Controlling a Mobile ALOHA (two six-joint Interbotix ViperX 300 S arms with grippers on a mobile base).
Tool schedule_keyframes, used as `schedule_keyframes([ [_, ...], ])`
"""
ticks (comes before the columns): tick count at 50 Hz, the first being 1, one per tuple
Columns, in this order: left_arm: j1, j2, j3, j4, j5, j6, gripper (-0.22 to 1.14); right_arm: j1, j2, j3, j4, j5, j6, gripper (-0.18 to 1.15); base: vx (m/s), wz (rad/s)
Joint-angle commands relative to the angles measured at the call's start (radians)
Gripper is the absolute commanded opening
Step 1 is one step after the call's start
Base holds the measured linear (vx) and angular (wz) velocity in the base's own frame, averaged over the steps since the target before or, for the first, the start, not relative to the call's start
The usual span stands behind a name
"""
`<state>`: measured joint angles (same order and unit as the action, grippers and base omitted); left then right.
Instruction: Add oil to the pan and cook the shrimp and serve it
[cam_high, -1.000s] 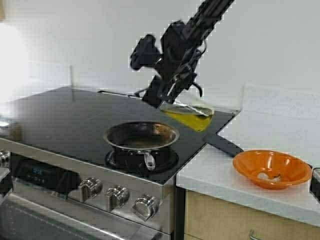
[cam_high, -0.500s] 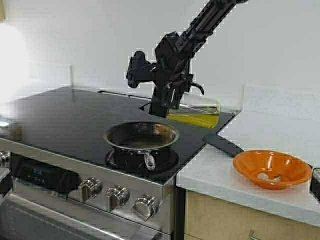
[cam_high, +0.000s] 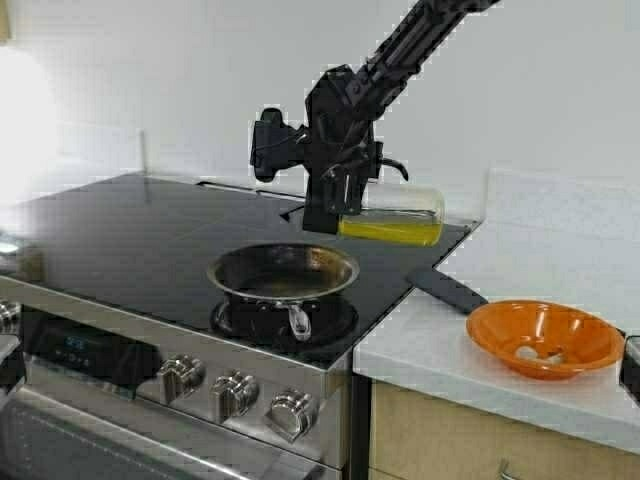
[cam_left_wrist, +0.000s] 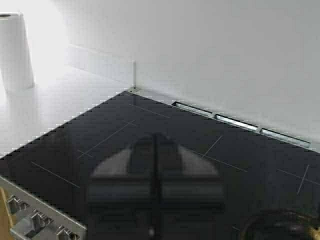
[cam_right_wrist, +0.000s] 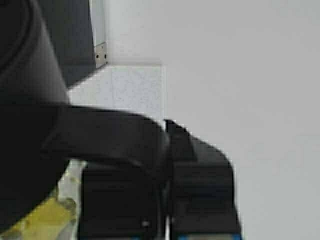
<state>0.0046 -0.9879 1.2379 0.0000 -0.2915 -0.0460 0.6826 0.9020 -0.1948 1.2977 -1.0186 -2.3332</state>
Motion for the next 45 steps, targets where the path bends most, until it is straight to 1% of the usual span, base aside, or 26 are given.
schedule_keyframes([
  [1,0.002,0.008,-0.009,-0.002,-0.005,-0.002,0.03,0.0,-0.034,-0.026,-0.026,-0.025,-0.006,0.07,0.0,0.0],
  [9,0.002,0.008,-0.009,-0.002,-0.005,-0.002,0.03,0.0,-0.035,-0.021,-0.034,-0.029,0.005,0.07,0.0,0.0],
  [13,0.002,0.008,-0.008,-0.003,-0.005,-0.002,0.03,0.0,-0.048,-0.026,0.006,-0.031,0.048,0.07,0.0,0.0],
  [16,0.002,0.008,-0.008,-0.003,-0.003,-0.002,0.03,0.0,-0.071,-0.031,0.063,-0.029,0.13,0.07,0.0,0.0],
  [21,0.002,0.008,-0.008,-0.003,-0.005,-0.002,0.03,0.0,-0.129,-0.02,0.127,-0.014,0.311,0.07,0.0,0.0],
  [29,0.002,0.008,-0.008,-0.003,-0.005,-0.009,0.03,0.0,-0.232,0.084,0.135,0.066,0.535,0.07,0.0,0.0],
  [37,0.002,0.008,-0.005,-0.003,-0.005,-0.025,0.03,-0.003,-0.319,0.193,0.13,0.199,0.75,0.07,0.0,0.0],
  [45,0.002,0.008,-0.006,-0.003,-0.005,-0.025,0.03,-0.014,-0.377,0.236,0.12,0.288,0.908,0.07,0.0,0.0],
])
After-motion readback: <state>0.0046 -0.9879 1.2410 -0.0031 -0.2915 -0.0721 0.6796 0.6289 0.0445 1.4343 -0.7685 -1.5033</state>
